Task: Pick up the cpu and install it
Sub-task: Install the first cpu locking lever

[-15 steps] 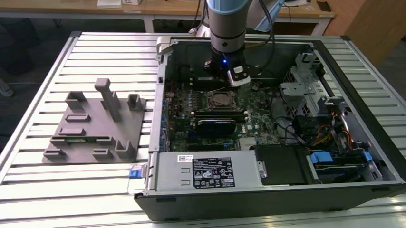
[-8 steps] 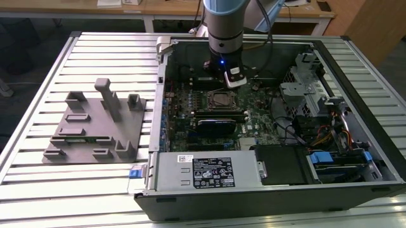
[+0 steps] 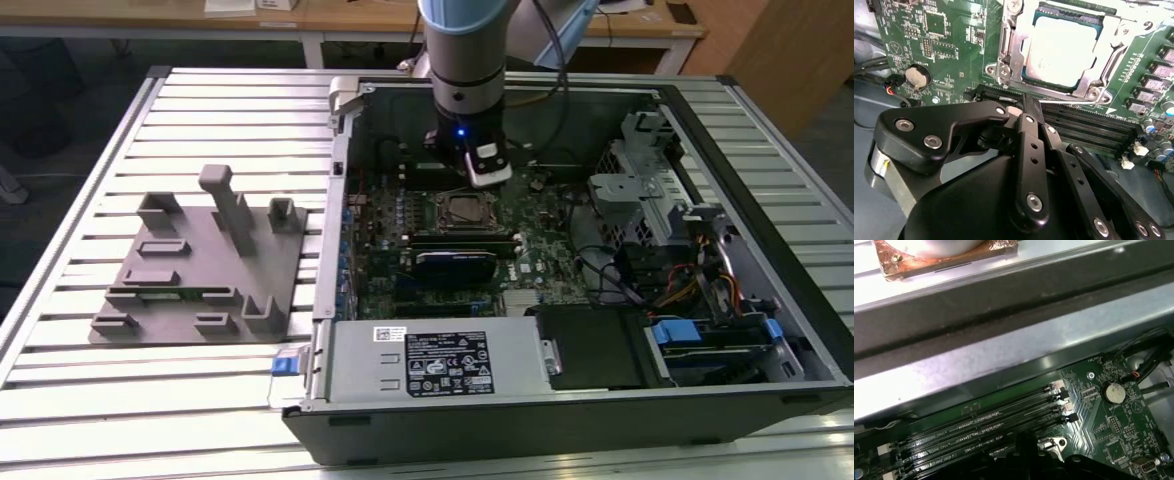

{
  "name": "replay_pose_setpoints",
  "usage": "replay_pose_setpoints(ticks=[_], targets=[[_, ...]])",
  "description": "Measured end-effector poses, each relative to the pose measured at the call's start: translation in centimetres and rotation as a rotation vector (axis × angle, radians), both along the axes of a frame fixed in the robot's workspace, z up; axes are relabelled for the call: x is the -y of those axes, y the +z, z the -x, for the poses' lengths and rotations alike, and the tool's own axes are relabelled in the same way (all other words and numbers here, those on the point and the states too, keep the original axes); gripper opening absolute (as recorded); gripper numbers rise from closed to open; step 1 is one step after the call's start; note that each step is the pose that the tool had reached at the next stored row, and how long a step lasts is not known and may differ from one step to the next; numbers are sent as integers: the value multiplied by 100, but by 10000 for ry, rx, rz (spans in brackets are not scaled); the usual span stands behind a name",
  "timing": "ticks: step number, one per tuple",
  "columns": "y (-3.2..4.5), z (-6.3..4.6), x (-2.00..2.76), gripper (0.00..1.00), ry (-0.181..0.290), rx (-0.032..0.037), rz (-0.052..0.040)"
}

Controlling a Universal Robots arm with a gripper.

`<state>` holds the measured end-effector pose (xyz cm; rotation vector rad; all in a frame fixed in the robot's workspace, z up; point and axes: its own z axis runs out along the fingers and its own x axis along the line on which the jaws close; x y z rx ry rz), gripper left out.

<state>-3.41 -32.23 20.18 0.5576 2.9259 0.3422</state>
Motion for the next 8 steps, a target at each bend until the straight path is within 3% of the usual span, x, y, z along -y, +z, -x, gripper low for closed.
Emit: replay_pose_setpoints(ticks=[3, 8], targets=[[-13, 31, -3, 11, -73, 36, 74], [-18, 72, -18, 11, -182, 40, 85]])
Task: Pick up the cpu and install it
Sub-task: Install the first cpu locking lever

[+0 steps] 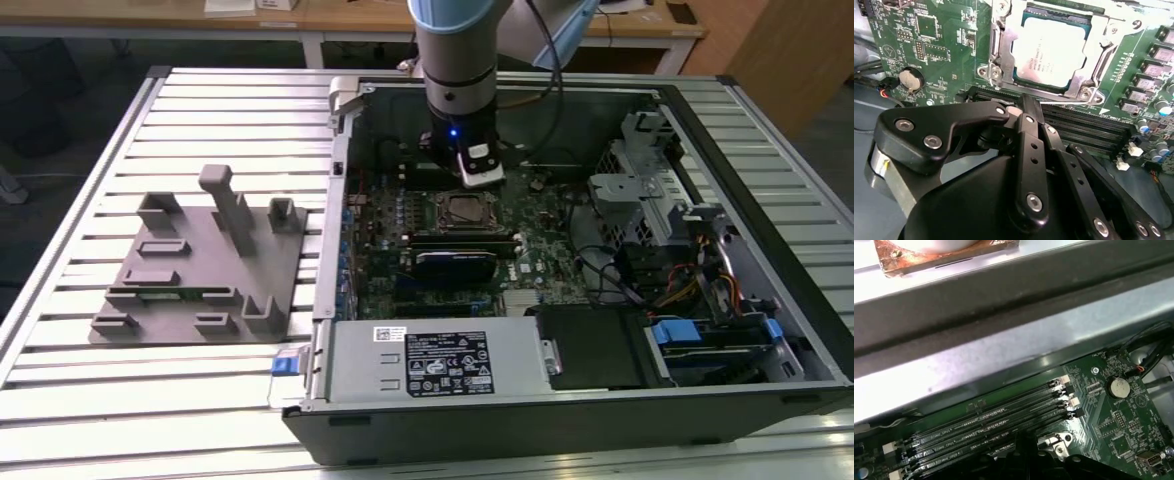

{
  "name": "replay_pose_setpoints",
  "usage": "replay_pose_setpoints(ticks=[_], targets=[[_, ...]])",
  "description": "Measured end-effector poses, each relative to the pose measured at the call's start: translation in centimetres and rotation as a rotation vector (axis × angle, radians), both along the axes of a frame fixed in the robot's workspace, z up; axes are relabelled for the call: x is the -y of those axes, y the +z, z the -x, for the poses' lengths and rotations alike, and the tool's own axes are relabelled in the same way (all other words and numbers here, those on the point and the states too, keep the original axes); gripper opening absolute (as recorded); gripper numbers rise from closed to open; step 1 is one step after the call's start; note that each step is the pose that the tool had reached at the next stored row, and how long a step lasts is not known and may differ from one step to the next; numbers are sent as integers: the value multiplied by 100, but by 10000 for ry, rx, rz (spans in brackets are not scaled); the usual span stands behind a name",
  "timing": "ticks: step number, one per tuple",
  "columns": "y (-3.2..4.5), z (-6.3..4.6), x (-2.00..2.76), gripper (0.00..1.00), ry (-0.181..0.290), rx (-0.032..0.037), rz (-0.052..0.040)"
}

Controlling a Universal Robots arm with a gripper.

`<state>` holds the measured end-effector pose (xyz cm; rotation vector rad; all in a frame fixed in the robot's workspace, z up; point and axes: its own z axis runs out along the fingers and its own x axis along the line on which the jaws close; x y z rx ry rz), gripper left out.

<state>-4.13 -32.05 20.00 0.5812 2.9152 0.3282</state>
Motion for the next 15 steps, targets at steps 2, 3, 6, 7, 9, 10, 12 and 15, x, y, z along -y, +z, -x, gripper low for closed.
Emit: replay_pose_setpoints(ticks=[2, 3, 6, 7, 9, 10, 12, 15], targets=[[-1, 0, -13, 11, -59, 0, 3], [-1, 0, -23, 11, -91, 0, 4], [-6, 0, -33, 11, -205, 2, 30], [-8, 0, -33, 11, -245, 2, 52], [-13, 0, -33, 11, -326, 1, 102], [-16, 0, -33, 11, -359, 1, 119], [-22, 0, -32, 11, -418, 1, 143], [-26, 1, -33, 11, -465, -1, 150]])
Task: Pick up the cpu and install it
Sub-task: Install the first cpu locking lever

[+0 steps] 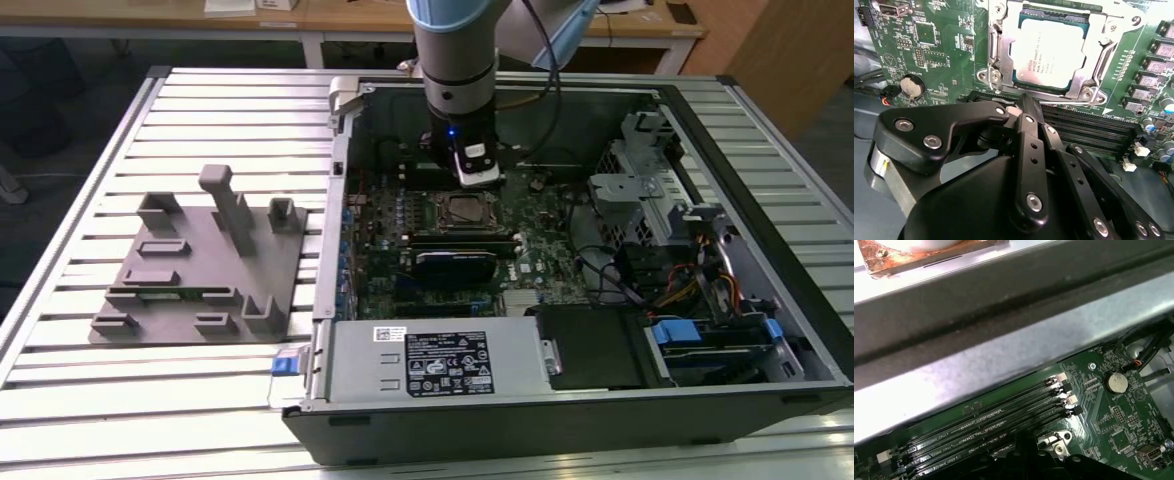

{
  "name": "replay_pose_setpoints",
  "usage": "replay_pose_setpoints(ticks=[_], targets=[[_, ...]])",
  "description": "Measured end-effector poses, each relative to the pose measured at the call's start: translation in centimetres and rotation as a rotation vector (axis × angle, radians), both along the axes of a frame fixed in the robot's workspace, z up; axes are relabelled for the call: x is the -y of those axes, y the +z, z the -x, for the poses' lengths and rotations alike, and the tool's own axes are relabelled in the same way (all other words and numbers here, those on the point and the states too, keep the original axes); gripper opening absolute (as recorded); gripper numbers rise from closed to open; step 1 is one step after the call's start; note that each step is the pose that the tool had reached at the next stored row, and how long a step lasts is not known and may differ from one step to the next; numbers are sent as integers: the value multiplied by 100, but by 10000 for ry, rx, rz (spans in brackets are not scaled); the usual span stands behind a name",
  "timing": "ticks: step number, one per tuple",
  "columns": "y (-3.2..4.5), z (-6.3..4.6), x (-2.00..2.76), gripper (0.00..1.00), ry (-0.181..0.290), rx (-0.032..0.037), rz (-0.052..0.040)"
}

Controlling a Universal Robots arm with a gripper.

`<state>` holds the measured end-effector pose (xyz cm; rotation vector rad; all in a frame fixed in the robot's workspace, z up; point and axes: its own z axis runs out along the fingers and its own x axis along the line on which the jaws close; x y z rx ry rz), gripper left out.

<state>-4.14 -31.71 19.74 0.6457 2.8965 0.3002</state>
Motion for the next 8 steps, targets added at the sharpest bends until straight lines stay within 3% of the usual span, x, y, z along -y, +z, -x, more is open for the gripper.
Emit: replay_pose_setpoints(ticks=[8], targets=[[-6, 1, -34, 11, -51, 2, 0]])
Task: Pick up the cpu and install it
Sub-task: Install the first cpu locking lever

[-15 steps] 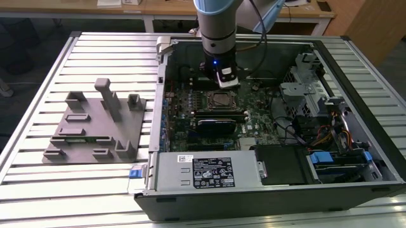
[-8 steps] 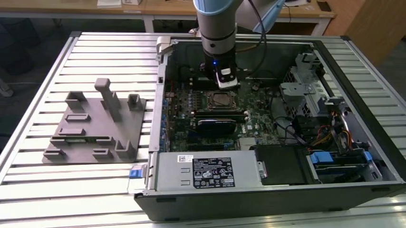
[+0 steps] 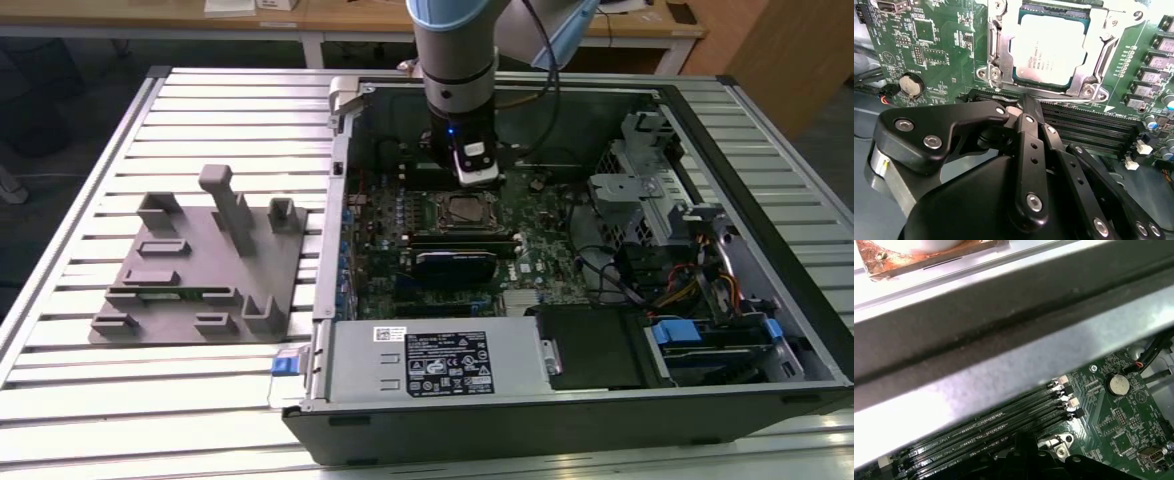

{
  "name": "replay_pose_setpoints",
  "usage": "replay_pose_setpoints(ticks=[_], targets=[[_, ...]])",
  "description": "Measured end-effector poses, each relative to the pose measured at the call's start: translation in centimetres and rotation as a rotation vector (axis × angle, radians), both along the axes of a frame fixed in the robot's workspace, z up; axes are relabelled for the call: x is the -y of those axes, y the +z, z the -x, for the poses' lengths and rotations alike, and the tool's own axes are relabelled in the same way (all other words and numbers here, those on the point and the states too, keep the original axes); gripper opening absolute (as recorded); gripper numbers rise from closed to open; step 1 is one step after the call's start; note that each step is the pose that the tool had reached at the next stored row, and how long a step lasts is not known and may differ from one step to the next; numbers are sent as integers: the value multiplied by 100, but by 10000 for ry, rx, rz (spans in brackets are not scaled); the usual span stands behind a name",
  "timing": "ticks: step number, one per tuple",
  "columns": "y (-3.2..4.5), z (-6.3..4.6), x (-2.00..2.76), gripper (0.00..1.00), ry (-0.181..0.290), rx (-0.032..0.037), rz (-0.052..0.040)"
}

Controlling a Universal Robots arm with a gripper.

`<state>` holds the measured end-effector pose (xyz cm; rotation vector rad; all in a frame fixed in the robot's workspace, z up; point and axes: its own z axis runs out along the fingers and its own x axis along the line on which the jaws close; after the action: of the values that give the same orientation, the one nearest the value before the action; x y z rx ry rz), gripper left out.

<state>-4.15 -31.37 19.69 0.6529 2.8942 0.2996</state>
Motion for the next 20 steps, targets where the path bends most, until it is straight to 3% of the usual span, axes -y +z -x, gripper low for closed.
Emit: replay_pose_setpoints(ticks=[5, 15, 20], targets=[[-5, 1, -10, 11, -16, 2, 12], [-34, 5, -10, 11, -82, 36, 248], [-54, 8, -9, 11, -103, 38, 275]])
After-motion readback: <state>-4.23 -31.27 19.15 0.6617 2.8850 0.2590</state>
